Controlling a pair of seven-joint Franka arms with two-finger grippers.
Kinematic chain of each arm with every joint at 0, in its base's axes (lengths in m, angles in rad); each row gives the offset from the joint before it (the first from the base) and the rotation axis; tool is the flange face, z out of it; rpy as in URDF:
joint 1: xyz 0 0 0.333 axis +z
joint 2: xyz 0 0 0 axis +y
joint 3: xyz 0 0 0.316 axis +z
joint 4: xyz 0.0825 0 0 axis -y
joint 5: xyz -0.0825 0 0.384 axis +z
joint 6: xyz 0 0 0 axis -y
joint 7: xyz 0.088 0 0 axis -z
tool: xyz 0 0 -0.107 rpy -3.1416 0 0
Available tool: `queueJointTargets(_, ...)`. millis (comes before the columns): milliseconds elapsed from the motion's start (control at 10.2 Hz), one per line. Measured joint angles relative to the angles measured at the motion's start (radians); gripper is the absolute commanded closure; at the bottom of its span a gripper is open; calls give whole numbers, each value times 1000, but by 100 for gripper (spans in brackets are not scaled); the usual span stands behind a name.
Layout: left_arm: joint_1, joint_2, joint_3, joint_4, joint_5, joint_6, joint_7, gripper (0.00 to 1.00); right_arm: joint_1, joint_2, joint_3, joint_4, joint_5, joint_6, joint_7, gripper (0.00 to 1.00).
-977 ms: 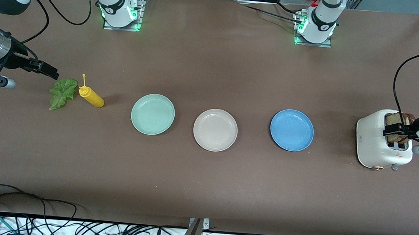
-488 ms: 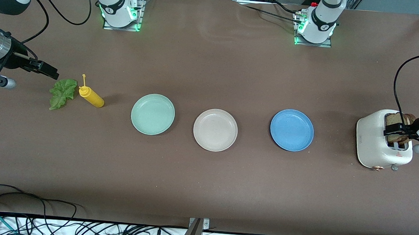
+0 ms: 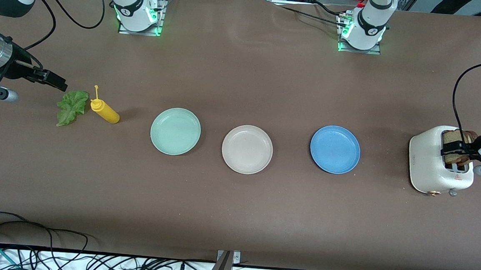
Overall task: Make sandwich on beige plate with both arms
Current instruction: 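Move the left gripper over the toaster and lower onto a bread slice, then grasp the bread slice with the left gripper and lift it out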
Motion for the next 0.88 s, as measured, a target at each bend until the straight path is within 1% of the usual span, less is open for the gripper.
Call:
queueJointTargets(391, 18, 5, 0, -7, -5, 21, 10, 0, 0, 0, 0, 0, 0, 0, 0, 0)
queueJointTargets(586, 23, 5, -1, -16, -43, 20, 20, 0, 0, 0, 0, 0, 0, 0, 0, 0)
queueJointTargets(781, 29, 5, -1, -30, -54, 20, 42, 0, 0, 0, 0, 0, 0, 0, 0, 0)
queueJointTargets(879, 31, 1, -1, -31, -55, 20, 45, 3, 0, 0, 0, 0, 0, 0, 0, 0)
